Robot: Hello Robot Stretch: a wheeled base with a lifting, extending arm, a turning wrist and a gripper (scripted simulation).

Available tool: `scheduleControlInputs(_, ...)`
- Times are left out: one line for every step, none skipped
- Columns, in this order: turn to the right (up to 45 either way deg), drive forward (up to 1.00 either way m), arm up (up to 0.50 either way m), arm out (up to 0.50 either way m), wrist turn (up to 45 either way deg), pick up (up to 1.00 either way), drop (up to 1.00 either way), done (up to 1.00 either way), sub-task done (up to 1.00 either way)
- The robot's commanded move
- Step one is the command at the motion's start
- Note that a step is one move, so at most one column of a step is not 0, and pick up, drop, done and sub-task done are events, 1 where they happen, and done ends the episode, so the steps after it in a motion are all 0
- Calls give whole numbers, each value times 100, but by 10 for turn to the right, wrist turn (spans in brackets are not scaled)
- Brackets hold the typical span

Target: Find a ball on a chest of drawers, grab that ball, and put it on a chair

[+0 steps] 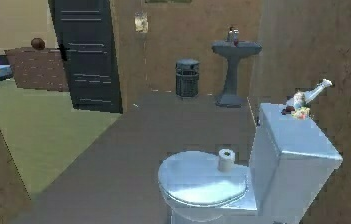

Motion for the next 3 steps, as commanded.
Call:
scheduleControlInputs(-270, 0, 0, 0, 0, 0, 0, 0, 0)
scheduleControlInputs(0, 100, 0, 0, 0, 0, 0, 0, 0)
scheduleControlInputs(-30, 0, 0, 0, 0, 0, 0, 0, 0)
